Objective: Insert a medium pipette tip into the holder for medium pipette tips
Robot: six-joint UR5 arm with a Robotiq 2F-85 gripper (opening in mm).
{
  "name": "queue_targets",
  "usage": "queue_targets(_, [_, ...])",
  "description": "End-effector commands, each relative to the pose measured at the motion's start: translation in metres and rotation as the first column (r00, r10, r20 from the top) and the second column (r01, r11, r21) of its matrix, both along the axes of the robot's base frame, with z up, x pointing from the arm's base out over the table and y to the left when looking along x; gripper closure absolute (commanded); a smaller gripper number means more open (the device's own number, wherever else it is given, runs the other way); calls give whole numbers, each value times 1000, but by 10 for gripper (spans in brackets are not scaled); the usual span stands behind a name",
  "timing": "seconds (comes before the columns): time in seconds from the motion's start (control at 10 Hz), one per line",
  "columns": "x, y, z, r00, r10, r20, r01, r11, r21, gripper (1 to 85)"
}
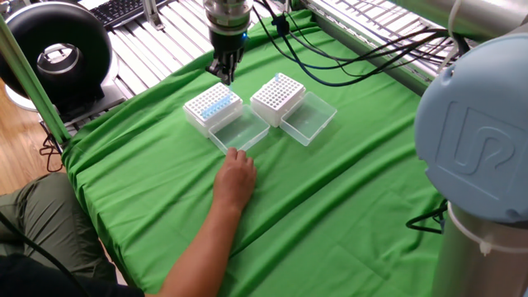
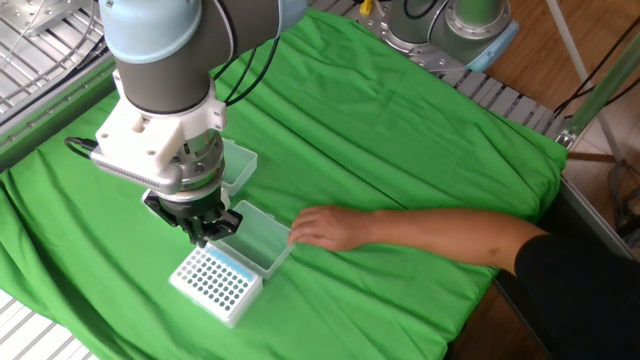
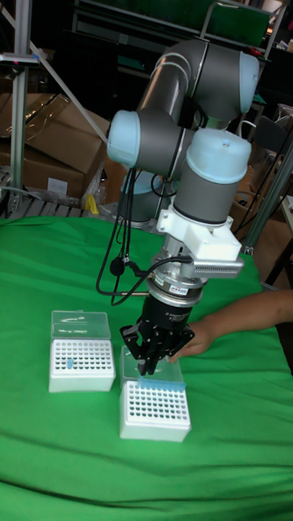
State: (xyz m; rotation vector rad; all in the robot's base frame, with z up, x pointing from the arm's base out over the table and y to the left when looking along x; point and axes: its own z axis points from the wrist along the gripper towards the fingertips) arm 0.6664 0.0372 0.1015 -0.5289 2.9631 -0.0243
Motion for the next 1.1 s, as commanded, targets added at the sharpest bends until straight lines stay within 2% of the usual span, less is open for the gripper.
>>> queue_targets(0.0, [-5,-5,-15,998,62,1,-62,998,29,540])
queue_targets(0.3, [-12,-20,-16,997,74,-18,-74,997,-6,573])
queue_targets(0.6, [-14,-52,-14,989,142,-33,-144,988,-51,587])
queue_targets(1.0, [-20,-94,-23,976,217,-29,-218,974,-63,573])
